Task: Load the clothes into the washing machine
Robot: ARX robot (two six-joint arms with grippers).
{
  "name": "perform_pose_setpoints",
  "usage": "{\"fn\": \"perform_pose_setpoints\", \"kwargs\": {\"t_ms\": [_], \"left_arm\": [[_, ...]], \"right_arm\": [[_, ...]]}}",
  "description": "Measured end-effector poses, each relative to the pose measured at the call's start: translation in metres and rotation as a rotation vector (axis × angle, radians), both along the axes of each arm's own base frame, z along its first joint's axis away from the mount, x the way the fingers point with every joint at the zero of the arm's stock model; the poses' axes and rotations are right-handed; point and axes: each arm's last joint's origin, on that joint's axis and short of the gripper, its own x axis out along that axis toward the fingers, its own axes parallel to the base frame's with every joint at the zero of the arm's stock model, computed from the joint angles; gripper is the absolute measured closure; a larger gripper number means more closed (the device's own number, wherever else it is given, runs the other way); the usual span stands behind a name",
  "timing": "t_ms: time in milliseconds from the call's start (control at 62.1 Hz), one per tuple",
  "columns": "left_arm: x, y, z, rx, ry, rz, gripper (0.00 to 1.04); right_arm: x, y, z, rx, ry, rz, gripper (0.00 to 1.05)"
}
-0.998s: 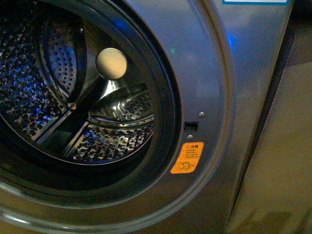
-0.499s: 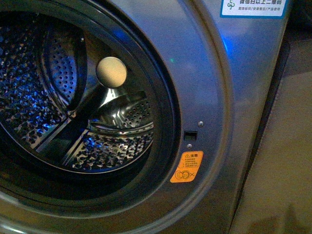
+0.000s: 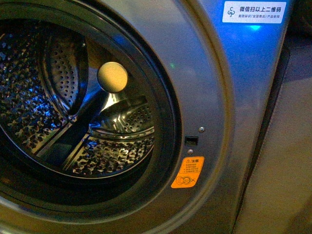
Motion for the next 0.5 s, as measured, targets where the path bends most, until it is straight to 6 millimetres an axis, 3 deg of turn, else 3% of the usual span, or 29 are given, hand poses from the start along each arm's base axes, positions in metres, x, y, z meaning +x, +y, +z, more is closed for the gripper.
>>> {"fn": "perform_pose_setpoints", "kwargs": {"t_ms": [306, 386, 499], "left_arm": [[0.0, 0.0, 0.0, 0.0, 0.0, 0.0, 0.07], [0.0, 0.0, 0.0, 0.0, 0.0, 0.0, 0.07], [0.0, 0.0, 0.0, 0.0, 0.0, 0.0, 0.07]], "right_arm": [[0.019, -0.119, 0.014, 0.131, 0.245, -0.435, 0.07], [0.022, -0.158, 0.006, 0.153, 0.333, -0.538, 0.07], [0.024, -0.192, -0.013, 0.178, 0.44, -0.62, 0.07]]}}
